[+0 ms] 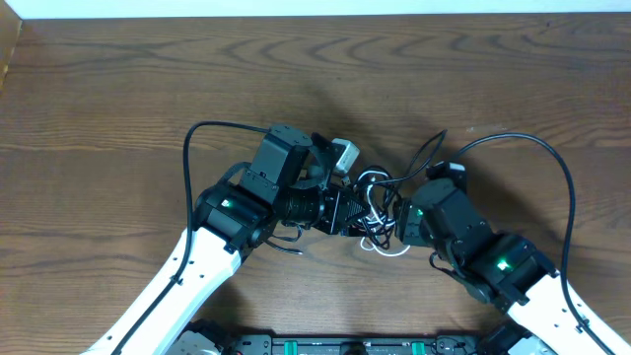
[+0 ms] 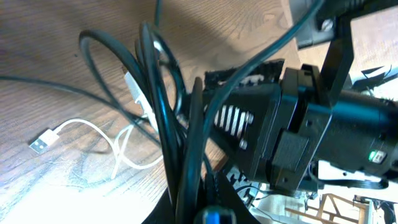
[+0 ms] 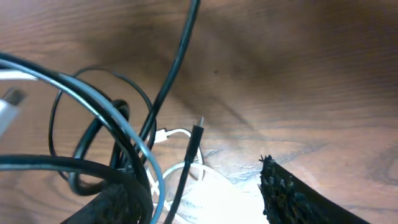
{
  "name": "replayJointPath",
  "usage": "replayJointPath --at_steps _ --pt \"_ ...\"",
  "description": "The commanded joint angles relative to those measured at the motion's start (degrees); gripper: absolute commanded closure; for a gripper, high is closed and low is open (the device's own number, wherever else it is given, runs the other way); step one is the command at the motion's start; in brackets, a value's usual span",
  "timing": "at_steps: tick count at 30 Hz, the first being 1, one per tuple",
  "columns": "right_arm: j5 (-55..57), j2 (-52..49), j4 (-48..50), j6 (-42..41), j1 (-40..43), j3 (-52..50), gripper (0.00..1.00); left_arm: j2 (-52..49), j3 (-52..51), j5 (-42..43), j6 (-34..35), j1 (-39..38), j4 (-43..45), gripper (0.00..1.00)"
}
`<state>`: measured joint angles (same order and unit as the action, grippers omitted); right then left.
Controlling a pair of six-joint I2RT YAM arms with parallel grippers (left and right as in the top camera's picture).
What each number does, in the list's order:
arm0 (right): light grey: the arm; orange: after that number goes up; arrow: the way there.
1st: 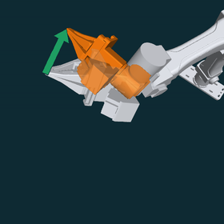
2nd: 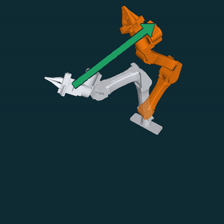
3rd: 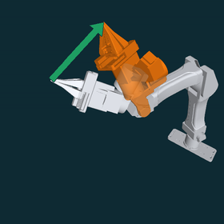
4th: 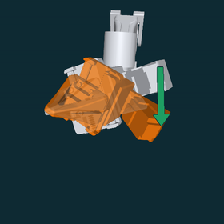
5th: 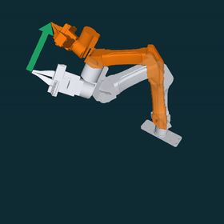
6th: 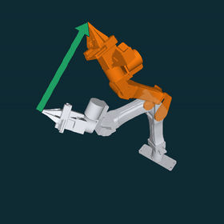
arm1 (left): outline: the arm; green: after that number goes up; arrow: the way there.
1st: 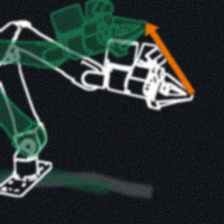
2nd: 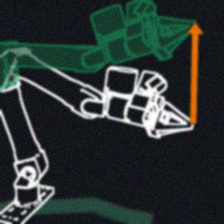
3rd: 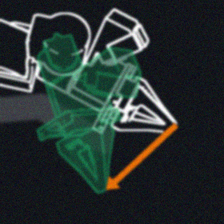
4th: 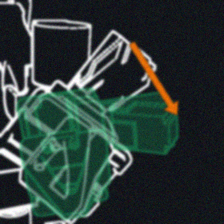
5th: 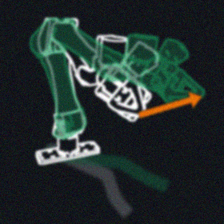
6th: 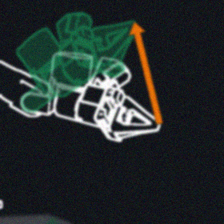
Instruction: Untangle cables
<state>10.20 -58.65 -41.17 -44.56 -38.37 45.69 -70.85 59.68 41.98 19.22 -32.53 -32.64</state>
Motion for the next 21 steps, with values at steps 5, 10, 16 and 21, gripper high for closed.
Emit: replayJointPath --at_steps 5,10,16,21 --pt "11.58 -0.5 -9.44 0.42 12.83 -0.44 0.43 0.87 0.44 0.87 -2.89 0.5 0.61 0.92" --pt "11.3 -0.5 -12.07 0.46 23.39 -0.44 0.41 0.87 0.44 0.83 -4.17 0.5 0.63 0.92" --pt "9.09 -0.5 -12.37 0.55 33.83 -0.44 0.41 0.94 0.44 -4.07 -4.22 2.36 0.63 0.92" --pt "6.91 -0.5 -12.17 2.45 36.89 -0.44 0.4 0.94 0.44 -4.11 -4.28 6.34 0.63 0.92"
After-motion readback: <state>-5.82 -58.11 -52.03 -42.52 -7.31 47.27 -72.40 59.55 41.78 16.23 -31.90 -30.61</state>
